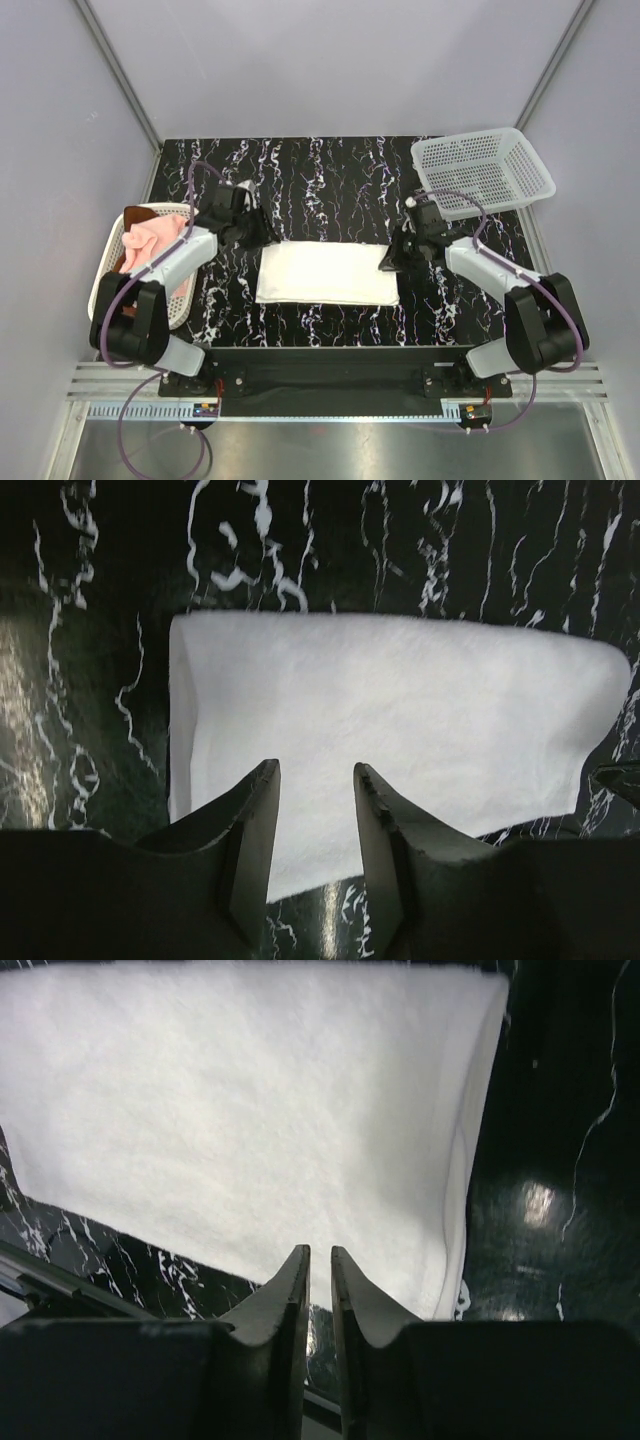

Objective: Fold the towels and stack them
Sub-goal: Fold the towel, then neatly place the folded towel into the bin, then grab crumpled towel

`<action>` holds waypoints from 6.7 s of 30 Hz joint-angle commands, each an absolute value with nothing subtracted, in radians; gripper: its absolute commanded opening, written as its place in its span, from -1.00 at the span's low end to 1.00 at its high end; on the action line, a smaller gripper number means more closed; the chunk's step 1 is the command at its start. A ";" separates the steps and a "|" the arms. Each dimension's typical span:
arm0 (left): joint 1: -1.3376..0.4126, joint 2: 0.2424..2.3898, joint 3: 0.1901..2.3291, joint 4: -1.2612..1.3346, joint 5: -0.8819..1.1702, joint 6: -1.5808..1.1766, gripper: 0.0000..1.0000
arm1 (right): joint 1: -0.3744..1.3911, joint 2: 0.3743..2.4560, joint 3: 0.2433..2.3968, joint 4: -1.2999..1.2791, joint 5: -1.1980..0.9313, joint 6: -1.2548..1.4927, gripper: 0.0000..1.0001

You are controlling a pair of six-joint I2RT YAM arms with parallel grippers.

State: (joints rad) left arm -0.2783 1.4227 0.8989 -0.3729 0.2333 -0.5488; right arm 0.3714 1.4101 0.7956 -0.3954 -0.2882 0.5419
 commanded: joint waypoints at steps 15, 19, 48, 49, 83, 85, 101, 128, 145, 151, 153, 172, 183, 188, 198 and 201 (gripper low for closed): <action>-0.192 1.715 1.064 -0.342 0.167 -0.526 -0.21 | 0.364 1.733 1.098 -0.365 0.043 0.319 -0.48; -0.193 1.649 1.088 -0.428 0.138 -0.477 -0.17 | 0.365 1.596 1.088 -0.457 -0.073 0.349 -0.15; -0.232 1.525 0.787 -0.325 0.284 -0.541 -0.15 | 0.365 1.562 0.741 -0.278 -0.255 0.457 0.15; -0.233 1.519 0.781 -0.328 0.272 -0.545 -0.15 | 0.365 1.557 0.744 -0.278 -0.249 0.457 0.08; -0.207 1.462 1.091 -0.446 0.236 -0.426 -0.03 | 0.124 1.971 1.897 -0.925 0.083 -0.104 -0.99; -0.209 1.470 1.095 -0.446 0.250 -0.425 -0.03 | 0.091 2.005 1.969 -0.943 0.115 -0.139 -0.99; -0.207 1.519 1.114 -0.431 0.317 -0.420 -0.02 | -0.149 2.261 2.482 -1.003 0.141 -0.250 -1.00; -0.210 1.474 1.111 -0.402 0.390 -0.413 -0.03 | -0.321 2.462 2.608 -0.822 0.143 -0.258 -1.00; -0.235 1.465 1.124 -0.400 0.457 -0.402 -0.02 | -0.339 2.563 2.628 -0.675 0.176 -0.296 -0.98; -0.235 1.463 1.124 -0.388 0.479 -0.405 -0.02 | -0.341 2.582 2.632 -0.597 0.212 -0.330 -0.96; -0.235 1.466 1.124 -0.387 0.486 -0.407 -0.02 | -0.344 2.599 2.652 -0.595 0.228 -0.350 -0.95; -0.236 1.477 1.124 -0.368 0.520 -0.417 -0.01 | -0.353 2.582 2.637 -0.545 0.317 -0.328 0.09; -0.265 1.381 1.259 -0.537 0.257 -0.327 0.03 | -0.304 2.244 2.393 -0.558 0.213 -0.091 0.99; -0.279 1.260 1.299 -0.557 -0.042 -0.314 0.18 | -0.186 2.137 2.366 -0.741 0.091 0.061 1.00; -0.026 1.287 1.437 -0.776 -0.225 -0.377 0.98 | 0.156 1.798 1.889 -0.632 -0.366 0.276 0.99; 0.122 1.308 1.402 -0.824 -0.273 -0.460 0.98 | 0.176 1.691 1.659 -0.501 -0.495 0.405 1.00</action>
